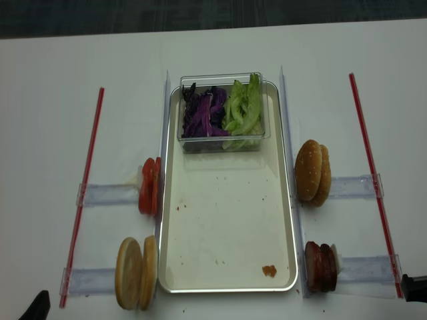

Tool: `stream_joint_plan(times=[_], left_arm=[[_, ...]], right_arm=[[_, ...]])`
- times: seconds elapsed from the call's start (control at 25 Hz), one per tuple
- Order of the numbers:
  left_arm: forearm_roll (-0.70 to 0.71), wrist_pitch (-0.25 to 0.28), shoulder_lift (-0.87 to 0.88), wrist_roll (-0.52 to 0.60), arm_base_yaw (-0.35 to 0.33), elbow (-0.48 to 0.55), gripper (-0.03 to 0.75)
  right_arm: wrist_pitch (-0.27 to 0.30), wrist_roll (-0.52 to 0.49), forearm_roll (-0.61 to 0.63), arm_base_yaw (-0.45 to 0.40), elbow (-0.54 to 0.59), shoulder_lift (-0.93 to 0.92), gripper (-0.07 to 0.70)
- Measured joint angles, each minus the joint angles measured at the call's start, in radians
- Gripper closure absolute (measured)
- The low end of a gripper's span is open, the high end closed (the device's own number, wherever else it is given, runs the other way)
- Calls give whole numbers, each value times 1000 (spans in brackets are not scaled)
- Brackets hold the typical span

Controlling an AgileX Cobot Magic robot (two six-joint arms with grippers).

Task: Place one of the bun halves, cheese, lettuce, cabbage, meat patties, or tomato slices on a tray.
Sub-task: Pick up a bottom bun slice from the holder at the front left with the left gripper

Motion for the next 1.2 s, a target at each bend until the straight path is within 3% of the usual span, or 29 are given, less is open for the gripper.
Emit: stream_joint_plan(times=[1.2], left_arm=[[0, 0, 0, -7, 0, 0, 19]], right_arm=[[0, 0, 0, 0, 0, 0, 498]])
